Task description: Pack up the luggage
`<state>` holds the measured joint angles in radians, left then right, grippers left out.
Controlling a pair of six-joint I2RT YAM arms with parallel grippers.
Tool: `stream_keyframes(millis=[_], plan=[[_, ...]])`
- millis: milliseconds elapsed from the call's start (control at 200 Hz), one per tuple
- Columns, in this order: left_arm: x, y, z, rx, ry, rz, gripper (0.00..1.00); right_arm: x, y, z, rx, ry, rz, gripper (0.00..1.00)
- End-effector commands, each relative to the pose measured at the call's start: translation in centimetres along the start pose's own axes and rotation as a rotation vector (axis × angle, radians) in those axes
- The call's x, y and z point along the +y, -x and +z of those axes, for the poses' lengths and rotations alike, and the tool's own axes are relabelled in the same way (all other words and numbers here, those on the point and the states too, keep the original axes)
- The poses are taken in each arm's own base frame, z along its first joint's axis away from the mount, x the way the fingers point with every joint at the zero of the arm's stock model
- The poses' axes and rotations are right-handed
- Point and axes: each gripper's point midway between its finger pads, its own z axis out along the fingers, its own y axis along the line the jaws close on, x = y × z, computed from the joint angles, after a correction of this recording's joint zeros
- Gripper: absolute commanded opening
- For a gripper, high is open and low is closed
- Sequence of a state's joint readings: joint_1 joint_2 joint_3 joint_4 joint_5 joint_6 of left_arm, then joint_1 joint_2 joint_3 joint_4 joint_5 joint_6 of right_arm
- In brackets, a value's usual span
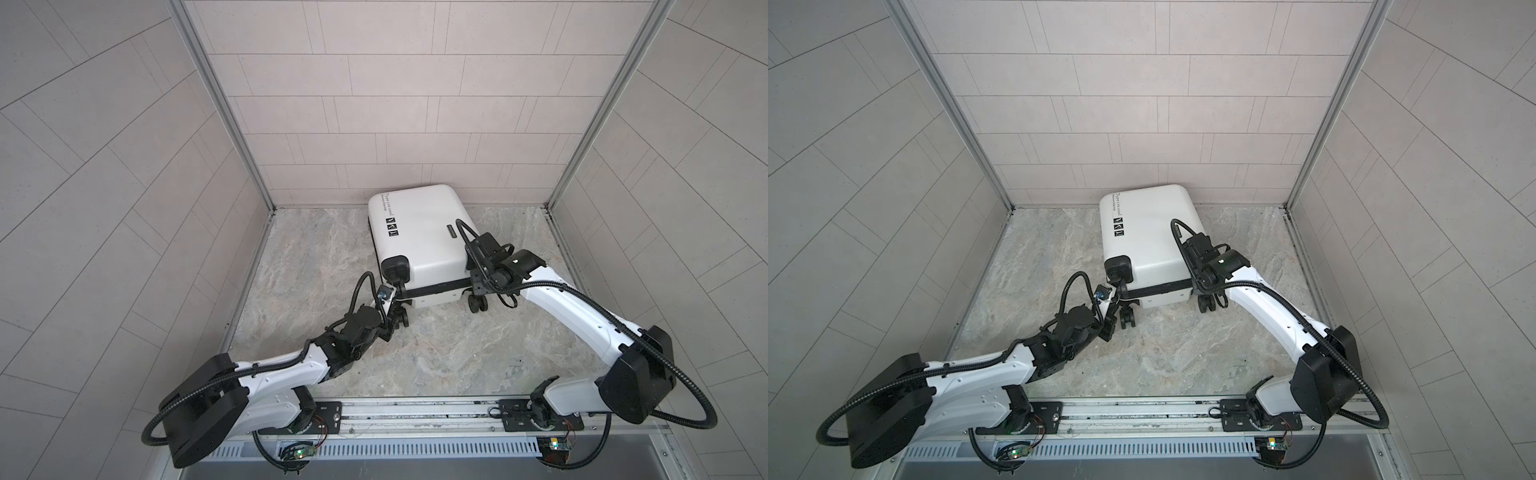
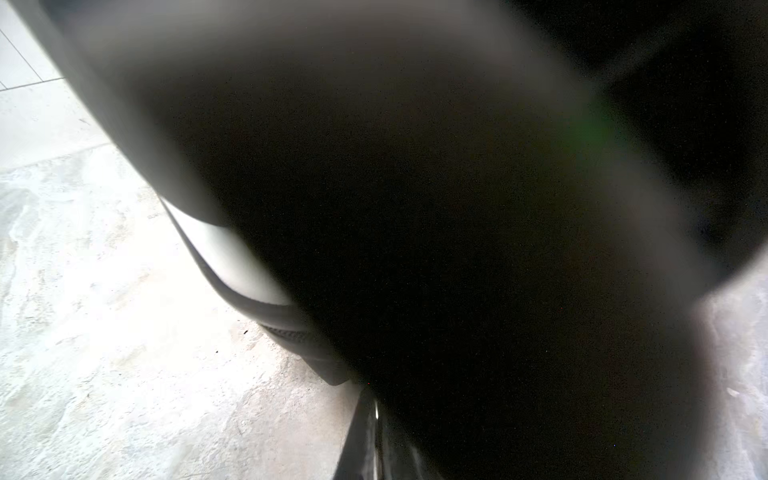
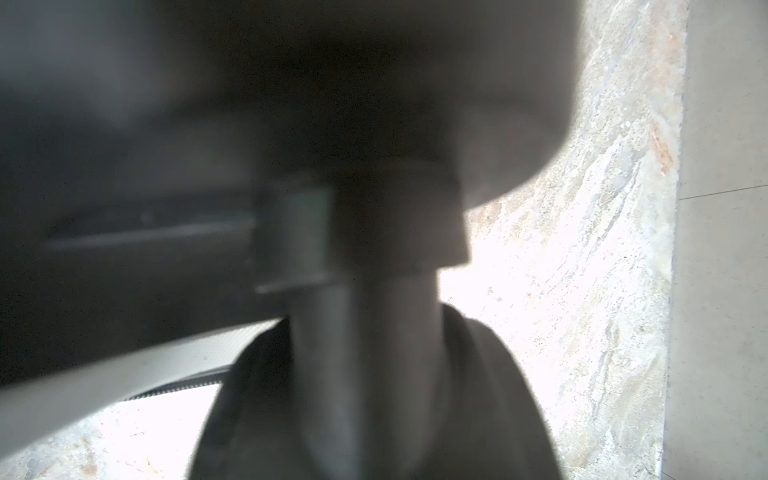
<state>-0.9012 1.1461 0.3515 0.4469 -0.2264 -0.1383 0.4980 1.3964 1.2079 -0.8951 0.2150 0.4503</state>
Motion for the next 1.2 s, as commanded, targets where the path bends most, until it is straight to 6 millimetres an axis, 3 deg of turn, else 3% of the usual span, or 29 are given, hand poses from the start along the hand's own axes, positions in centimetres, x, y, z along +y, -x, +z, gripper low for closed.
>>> stream_keyframes(millis=[0, 360, 1196], plan=[[-6.0, 6.9, -1.7, -0.217, -0.256, -0.001, 0.0, 3.6, 0.9, -1.3, -0.035, 0.135, -0.036, 0.26], [-6.6, 8.0, -2.5, -0.239, -0.225, 0.07, 0.0, 3.8, 0.7, -1.2, -0.029, 0.144, -0.032, 0.26], [-14.6, 7.0, 1.0, -0.178, -0.345, 0.127, 0.0, 4.6, 0.1, -1.1, -0.021, 0.162, -0.033, 0.26]])
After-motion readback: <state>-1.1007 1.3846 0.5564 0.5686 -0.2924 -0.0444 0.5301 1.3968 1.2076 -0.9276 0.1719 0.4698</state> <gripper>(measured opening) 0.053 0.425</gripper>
